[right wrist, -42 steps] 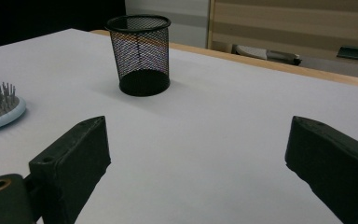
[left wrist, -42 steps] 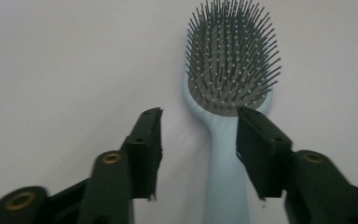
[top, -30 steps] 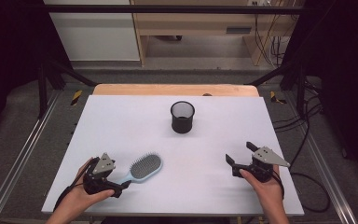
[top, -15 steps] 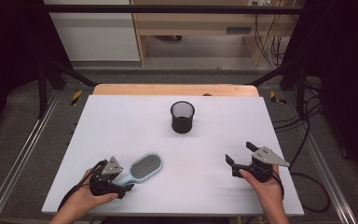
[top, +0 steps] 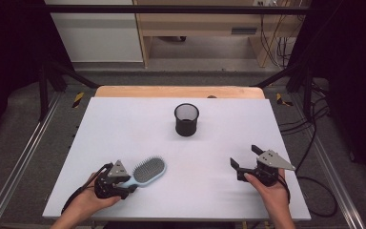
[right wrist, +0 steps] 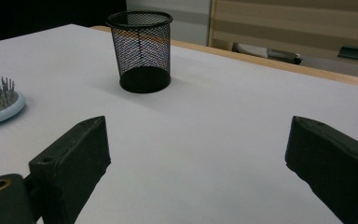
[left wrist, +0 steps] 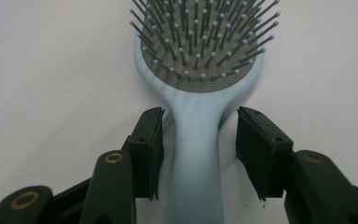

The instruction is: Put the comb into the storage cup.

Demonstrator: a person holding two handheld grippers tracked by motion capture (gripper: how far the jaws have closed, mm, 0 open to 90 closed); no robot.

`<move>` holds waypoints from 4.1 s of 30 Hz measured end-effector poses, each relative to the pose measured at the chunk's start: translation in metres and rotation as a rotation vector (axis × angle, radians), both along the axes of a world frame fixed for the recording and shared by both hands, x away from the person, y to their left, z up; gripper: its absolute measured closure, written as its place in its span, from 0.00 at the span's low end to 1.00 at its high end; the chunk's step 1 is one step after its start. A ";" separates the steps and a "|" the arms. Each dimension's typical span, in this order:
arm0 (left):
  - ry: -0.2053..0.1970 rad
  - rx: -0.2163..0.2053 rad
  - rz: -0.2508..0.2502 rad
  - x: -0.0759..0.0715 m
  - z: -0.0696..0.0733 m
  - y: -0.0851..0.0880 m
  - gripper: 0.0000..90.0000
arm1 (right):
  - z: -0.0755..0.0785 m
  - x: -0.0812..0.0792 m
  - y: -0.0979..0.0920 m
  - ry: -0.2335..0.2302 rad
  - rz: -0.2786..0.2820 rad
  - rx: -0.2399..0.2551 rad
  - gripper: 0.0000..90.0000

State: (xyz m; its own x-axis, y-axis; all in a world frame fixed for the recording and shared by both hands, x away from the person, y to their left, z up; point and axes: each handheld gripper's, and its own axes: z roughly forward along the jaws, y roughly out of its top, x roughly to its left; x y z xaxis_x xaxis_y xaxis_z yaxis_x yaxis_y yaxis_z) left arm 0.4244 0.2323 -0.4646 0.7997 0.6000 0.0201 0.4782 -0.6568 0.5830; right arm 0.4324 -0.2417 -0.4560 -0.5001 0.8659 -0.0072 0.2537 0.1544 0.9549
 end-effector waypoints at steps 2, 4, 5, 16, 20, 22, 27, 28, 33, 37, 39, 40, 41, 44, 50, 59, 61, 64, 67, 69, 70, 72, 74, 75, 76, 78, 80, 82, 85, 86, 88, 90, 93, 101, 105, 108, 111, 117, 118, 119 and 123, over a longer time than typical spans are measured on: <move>0.001 0.013 -0.009 0.000 0.001 -0.002 0.60 | 0.000 0.000 0.000 0.000 0.000 0.000 0.07; 0.002 0.021 -0.010 0.000 0.001 -0.004 0.63 | 0.000 0.000 0.000 -0.001 0.000 -0.001 0.07; 0.003 0.024 -0.009 0.000 0.002 -0.004 0.65 | 0.000 0.000 0.000 0.000 0.000 0.000 0.07; -0.016 0.011 0.007 -0.006 0.000 -0.005 0.77 | 0.000 0.000 0.001 -0.001 0.001 -0.001 0.07; -0.031 0.011 0.011 -0.008 0.000 -0.006 0.77 | 0.000 0.000 0.000 -0.002 0.001 -0.001 0.07; -0.040 0.015 0.011 -0.009 0.000 -0.006 0.77 | 0.000 0.000 0.000 -0.002 0.001 0.000 0.07; -0.084 -0.001 0.006 -0.006 0.004 -0.008 0.77 | 0.001 -0.001 0.000 -0.002 0.002 0.002 0.07; -0.102 -0.007 0.002 -0.004 0.006 -0.008 0.77 | 0.001 -0.001 0.000 -0.002 0.002 0.002 0.07; -0.172 -0.065 0.018 0.007 0.018 -0.016 0.77 | 0.001 -0.001 0.000 -0.001 0.003 0.008 0.07; -0.212 -0.104 0.030 0.018 0.025 -0.026 0.77 | 0.001 -0.001 0.001 -0.003 0.002 0.009 0.07; -0.230 -0.127 0.017 0.023 0.027 -0.031 0.77 | 0.001 -0.002 0.000 -0.005 0.002 0.012 0.08; -0.235 -0.147 0.016 0.024 0.027 -0.033 0.77 | 0.002 -0.002 0.000 -0.005 0.003 0.017 0.08; -0.242 -0.157 0.012 0.026 0.028 -0.035 0.77 | 0.002 -0.003 0.000 -0.004 0.001 0.025 0.08; -0.280 -0.179 0.008 0.032 0.029 -0.042 0.77 | 0.002 -0.003 0.001 -0.002 0.004 0.031 0.08; -0.338 -0.246 0.023 0.037 0.027 -0.052 0.77 | 0.003 -0.004 0.007 0.029 0.035 0.044 0.10; -0.387 -0.301 0.046 0.033 0.027 -0.049 0.77 | 0.004 -0.005 0.018 0.038 0.063 0.071 0.09; -0.388 -0.306 0.048 0.031 0.026 -0.049 0.77 | 0.006 -0.005 0.023 0.045 0.076 0.091 0.08; -0.399 -0.304 0.045 0.029 0.024 -0.050 0.77 | 0.009 -0.005 0.032 0.056 0.100 0.106 0.08; -0.403 -0.316 0.047 0.029 0.024 -0.050 0.77 | 0.013 -0.003 0.044 0.078 0.132 0.111 0.08; -0.405 -0.322 0.045 0.029 0.024 -0.050 0.77 | 0.014 0.001 0.057 0.107 0.155 0.114 0.08; -0.406 -0.325 0.044 0.028 0.024 -0.051 0.77 | 0.014 0.001 0.057 0.107 0.155 0.114 0.08; -0.410 -0.327 0.045 0.027 0.024 -0.051 0.77 | 0.014 0.006 0.066 0.121 0.172 0.134 0.08; -0.413 -0.331 0.044 0.026 0.024 -0.052 0.77 | 0.016 0.011 0.077 0.135 0.187 0.155 0.07; -0.415 -0.334 0.044 0.026 0.024 -0.052 0.77 | 0.017 0.014 0.083 0.142 0.197 0.161 0.07; -0.417 -0.339 0.045 0.025 0.024 -0.052 0.77 | 0.018 0.017 0.088 0.151 0.207 0.164 0.07; -0.418 -0.343 0.042 0.024 0.025 -0.052 0.77 | 0.020 0.022 0.099 0.173 0.228 0.167 0.07; -0.419 -0.350 0.043 0.023 0.025 -0.053 0.77 | 0.022 0.025 0.110 0.178 0.245 0.173 0.07; -0.420 -0.357 0.045 0.023 0.025 -0.053 0.77 | 0.024 0.028 0.120 0.177 0.260 0.176 0.06; -0.411 -0.371 0.047 0.022 0.025 -0.052 0.77 | 0.026 0.030 0.131 0.171 0.278 0.186 0.06; -0.411 -0.374 0.048 0.022 0.024 -0.053 0.77 | 0.027 0.030 0.135 0.171 0.283 0.191 0.06; -0.410 -0.380 0.049 0.021 0.024 -0.053 0.77 | 0.027 0.031 0.141 0.171 0.288 0.202 0.06; -0.412 -0.385 0.048 0.021 0.024 -0.053 0.77 | 0.027 0.032 0.147 0.173 0.297 0.215 0.06; -0.415 -0.389 0.051 0.020 0.024 -0.054 0.77 | 0.030 0.032 0.157 0.169 0.319 0.237 0.06; -0.420 -0.408 0.044 0.018 0.025 -0.057 0.77 | 0.037 0.033 0.168 0.170 0.336 0.270 0.07; -0.422 -0.412 0.041 0.017 0.025 -0.059 0.77 | 0.040 0.036 0.173 0.174 0.343 0.298 0.08; -0.429 -0.417 0.036 0.016 0.025 -0.060 0.77 | 0.042 0.037 0.175 0.178 0.345 0.304 0.08; -0.431 -0.421 0.035 0.015 0.026 -0.061 0.77 | 0.044 0.038 0.178 0.183 0.350 0.315 0.08; -0.434 -0.429 0.032 0.014 0.026 -0.062 0.77 | 0.046 0.041 0.182 0.186 0.353 0.324 0.10; -0.433 -0.430 0.030 0.014 0.026 -0.062 0.77 | 0.046 0.041 0.182 0.186 0.353 0.324 0.10; -0.435 -0.430 0.030 0.014 0.026 -0.062 0.77 | 0.046 0.042 0.183 0.187 0.353 0.329 0.11; -0.436 -0.434 0.030 0.013 0.026 -0.063 0.77 | 0.046 0.043 0.183 0.190 0.354 0.340 0.13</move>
State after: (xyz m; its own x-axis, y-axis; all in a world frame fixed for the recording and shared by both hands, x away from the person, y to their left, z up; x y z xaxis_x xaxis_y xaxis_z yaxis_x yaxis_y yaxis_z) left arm 0.4377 0.1698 -0.4385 0.7557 0.6486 0.0902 0.1504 -0.3060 0.9401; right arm 0.4755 -0.0591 -0.4104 -0.7273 0.5818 0.3641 0.4159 -0.0484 0.9081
